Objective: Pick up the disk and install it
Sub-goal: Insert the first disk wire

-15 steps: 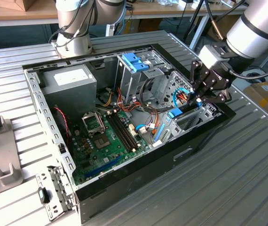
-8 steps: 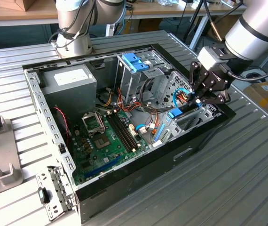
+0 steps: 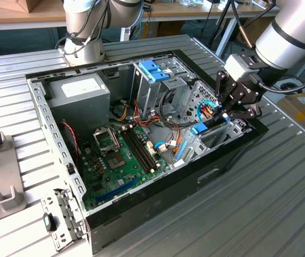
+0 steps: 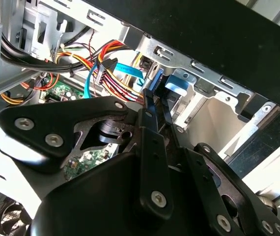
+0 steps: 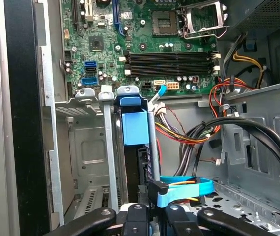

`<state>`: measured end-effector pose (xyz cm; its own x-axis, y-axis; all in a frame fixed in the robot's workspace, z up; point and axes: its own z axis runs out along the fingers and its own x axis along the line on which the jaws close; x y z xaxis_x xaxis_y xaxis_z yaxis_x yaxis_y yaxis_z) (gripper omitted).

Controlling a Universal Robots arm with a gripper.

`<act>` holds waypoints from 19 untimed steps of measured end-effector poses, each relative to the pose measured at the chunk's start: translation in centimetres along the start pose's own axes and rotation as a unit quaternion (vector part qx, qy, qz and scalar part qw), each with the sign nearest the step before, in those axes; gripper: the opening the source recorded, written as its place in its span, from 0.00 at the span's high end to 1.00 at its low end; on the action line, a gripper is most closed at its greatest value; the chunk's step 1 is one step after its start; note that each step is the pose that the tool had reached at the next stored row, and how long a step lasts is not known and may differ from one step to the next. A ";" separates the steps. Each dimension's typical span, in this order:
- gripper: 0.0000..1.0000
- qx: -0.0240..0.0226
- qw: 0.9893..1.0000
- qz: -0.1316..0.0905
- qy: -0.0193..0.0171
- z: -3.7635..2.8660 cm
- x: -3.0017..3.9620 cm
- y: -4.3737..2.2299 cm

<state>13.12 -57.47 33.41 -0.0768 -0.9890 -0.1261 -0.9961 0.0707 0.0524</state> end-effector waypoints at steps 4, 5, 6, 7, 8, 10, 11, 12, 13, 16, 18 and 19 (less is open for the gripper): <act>0.82 0.000 1.000 0.000 0.000 0.02 0.00 0.00; 0.81 0.000 1.000 0.000 -0.001 0.06 0.01 0.00; 0.81 0.000 1.000 0.000 0.000 0.05 0.01 0.00; 0.81 0.000 1.000 0.000 0.000 0.04 0.00 0.00; 0.69 0.000 1.000 0.000 0.000 0.01 0.00 0.00; 0.63 0.000 1.000 0.000 0.000 0.02 0.00 0.00; 0.63 0.000 1.000 0.000 0.000 0.01 0.00 0.00; 0.63 0.000 1.000 0.000 0.000 0.02 0.00 0.00; 0.63 0.000 1.000 0.000 0.000 0.02 0.00 0.00; 0.63 0.000 1.000 0.000 0.000 -0.04 -0.01 0.00; 0.63 0.000 1.000 0.000 0.000 -0.30 -0.04 0.02; 0.63 0.000 1.000 0.000 0.000 -0.52 -0.07 0.03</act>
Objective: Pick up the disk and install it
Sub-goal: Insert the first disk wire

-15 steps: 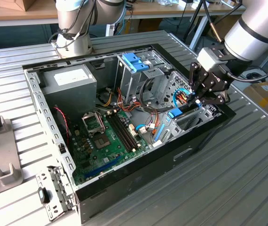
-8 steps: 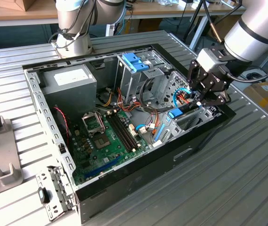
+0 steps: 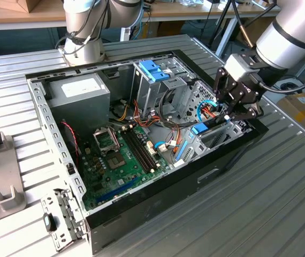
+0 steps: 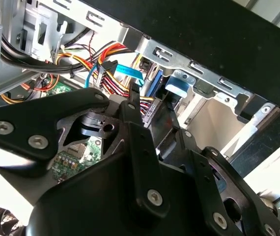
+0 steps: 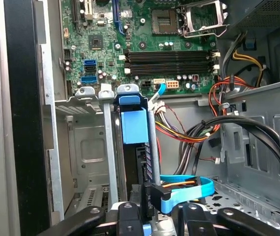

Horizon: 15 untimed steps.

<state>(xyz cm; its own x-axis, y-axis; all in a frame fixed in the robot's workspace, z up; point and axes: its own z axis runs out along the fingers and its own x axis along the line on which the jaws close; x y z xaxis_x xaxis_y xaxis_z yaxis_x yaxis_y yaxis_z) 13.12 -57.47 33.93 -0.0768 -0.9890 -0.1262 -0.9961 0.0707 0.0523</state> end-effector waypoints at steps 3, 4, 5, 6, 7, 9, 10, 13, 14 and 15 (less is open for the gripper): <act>0.63 0.000 1.000 0.000 0.000 -0.52 -0.07 0.03; 0.63 0.000 1.000 0.000 0.000 -0.67 -0.08 0.04; 0.63 0.000 1.000 0.000 0.000 -0.73 -0.09 0.04; 0.63 0.000 1.000 0.000 0.000 -0.78 -0.10 0.04; 0.63 0.000 1.000 0.000 0.000 -0.88 -0.11 0.05; 0.63 0.000 1.000 0.000 0.000 -0.97 -0.12 0.05; 0.63 0.000 1.000 0.000 0.000 -0.99 -0.13 0.05; 0.63 0.000 1.000 0.000 0.000 -1.03 -0.13 0.05; 0.63 0.000 1.000 0.000 0.000 -1.03 -0.13 0.05; 0.63 0.000 1.000 0.000 0.000 -1.03 -0.13 0.05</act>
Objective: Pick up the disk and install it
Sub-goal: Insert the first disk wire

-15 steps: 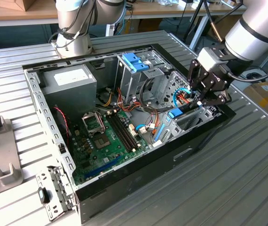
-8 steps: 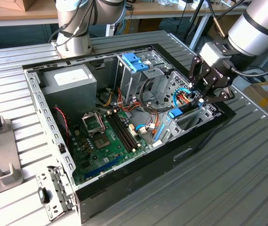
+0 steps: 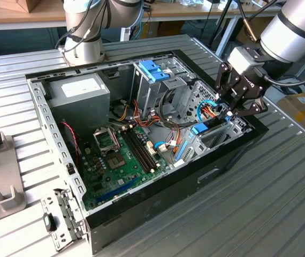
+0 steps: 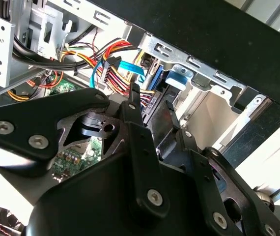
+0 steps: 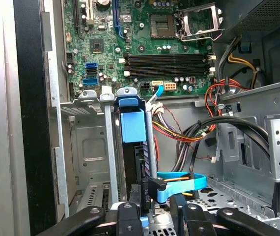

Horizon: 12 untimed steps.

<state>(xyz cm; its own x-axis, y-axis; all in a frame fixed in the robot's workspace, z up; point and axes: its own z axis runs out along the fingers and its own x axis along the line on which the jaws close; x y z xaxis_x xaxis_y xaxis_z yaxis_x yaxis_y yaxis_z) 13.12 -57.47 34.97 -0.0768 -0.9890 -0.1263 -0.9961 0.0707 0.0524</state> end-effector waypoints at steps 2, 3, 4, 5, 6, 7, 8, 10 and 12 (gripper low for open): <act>0.63 0.000 1.000 0.000 0.000 0.00 0.00 0.00; 0.63 0.000 1.000 0.000 0.000 0.00 0.00 0.00; 0.63 0.000 1.000 0.000 0.000 0.00 0.00 0.00; 0.63 0.000 1.000 0.000 0.000 -0.01 0.00 -0.02; 0.64 0.000 1.000 0.000 0.000 -0.02 -0.01 -0.07; 0.64 0.000 1.000 0.000 0.000 -0.02 -0.01 -0.14; 0.77 0.000 1.000 0.000 0.000 -0.01 -0.02 -0.21; 0.83 0.000 1.000 0.000 0.000 -0.02 -0.03 -0.39; 0.89 -0.001 1.000 0.000 0.000 -0.02 -0.04 -0.53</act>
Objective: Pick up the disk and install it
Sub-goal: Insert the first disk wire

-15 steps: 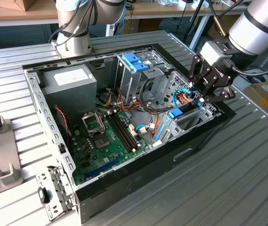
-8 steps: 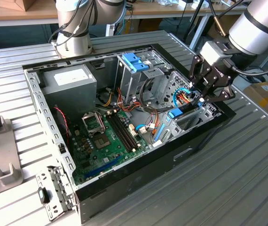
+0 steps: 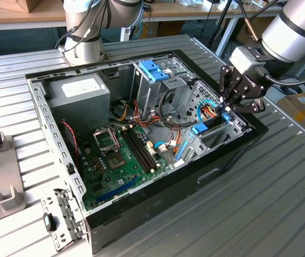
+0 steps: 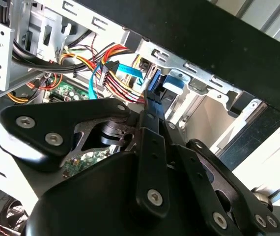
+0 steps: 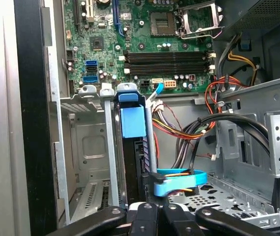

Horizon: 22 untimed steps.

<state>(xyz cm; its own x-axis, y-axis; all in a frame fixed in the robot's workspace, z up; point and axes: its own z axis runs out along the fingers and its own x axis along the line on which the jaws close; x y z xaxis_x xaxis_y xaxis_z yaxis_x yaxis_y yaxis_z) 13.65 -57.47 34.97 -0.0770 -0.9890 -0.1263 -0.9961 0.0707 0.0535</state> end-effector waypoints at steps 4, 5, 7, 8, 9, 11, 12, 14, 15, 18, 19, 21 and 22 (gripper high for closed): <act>0.90 0.000 1.000 0.000 0.000 -0.02 -0.03 -0.35; 0.90 0.000 1.000 0.000 0.000 -0.02 -0.03 -0.43; 0.90 0.000 1.000 0.000 0.000 -0.03 -0.05 -0.67; 0.90 -0.001 1.000 0.000 0.000 -0.04 -0.06 -0.79; 0.90 -0.001 1.000 0.000 0.000 -0.05 -0.08 -1.02; 0.90 -0.001 1.000 0.000 0.000 -0.06 -0.10 -1.31; 0.90 -0.001 1.000 0.000 0.000 -0.07 -0.12 -1.52; 0.90 -0.002 1.000 0.000 0.000 -0.08 -0.14 -1.86; 0.90 -0.002 1.000 0.000 0.000 -0.09 -0.15 -1.99; 0.90 -0.002 1.000 0.000 0.000 -0.11 -0.19 -2.42; 0.90 -0.002 1.000 0.000 0.000 -0.11 -0.20 -2.51; 0.90 -0.002 1.000 0.000 0.000 -0.11 -0.20 -2.60; 0.90 -0.002 1.000 0.000 0.000 -0.11 -0.20 -2.60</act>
<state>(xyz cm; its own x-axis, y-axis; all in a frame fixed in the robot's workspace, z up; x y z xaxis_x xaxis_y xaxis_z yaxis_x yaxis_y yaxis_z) 16.26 -57.47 34.97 -0.0777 -0.9890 -0.1259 -0.9958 0.0708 0.0583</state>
